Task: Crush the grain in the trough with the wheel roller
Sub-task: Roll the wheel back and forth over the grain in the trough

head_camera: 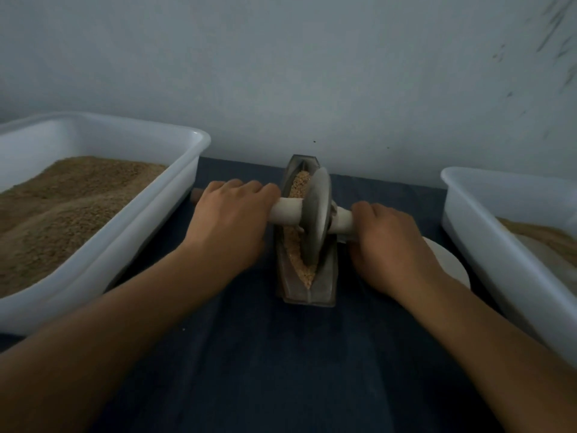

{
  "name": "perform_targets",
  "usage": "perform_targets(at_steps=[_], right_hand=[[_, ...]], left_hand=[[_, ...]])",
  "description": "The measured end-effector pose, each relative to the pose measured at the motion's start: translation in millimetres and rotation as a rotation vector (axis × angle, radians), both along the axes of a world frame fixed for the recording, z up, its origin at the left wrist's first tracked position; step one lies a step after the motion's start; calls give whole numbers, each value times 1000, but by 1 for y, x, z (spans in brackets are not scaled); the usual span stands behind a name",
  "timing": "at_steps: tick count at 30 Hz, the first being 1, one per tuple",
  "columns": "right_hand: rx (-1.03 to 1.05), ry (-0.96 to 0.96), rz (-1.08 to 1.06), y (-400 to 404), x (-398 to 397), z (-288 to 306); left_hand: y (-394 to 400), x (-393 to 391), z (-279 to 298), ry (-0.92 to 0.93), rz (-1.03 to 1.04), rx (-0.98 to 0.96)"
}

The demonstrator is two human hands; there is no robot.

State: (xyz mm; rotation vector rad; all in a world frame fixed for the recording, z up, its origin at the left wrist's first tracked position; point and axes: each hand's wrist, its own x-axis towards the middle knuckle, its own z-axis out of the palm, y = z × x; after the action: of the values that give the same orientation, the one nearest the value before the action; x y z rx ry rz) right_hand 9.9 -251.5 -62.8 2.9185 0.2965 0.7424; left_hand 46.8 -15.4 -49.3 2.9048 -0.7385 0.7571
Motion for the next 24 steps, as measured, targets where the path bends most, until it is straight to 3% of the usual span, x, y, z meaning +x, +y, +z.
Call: perform_targets(at_steps=[6,10,15,24], right_hand=[[15,12,-12,0,-26,0],[16,-4,6,-1,-12,-5],[-35,-58,-10,0,35,1],[3,151,-165,-10,112,13]], left_hand=[[0,-14,6,-41,-55,-51],[-6,-4,-6,-114,13,48],[-10,32,-13,5,78,21],[-29,91,2,75,155,49]])
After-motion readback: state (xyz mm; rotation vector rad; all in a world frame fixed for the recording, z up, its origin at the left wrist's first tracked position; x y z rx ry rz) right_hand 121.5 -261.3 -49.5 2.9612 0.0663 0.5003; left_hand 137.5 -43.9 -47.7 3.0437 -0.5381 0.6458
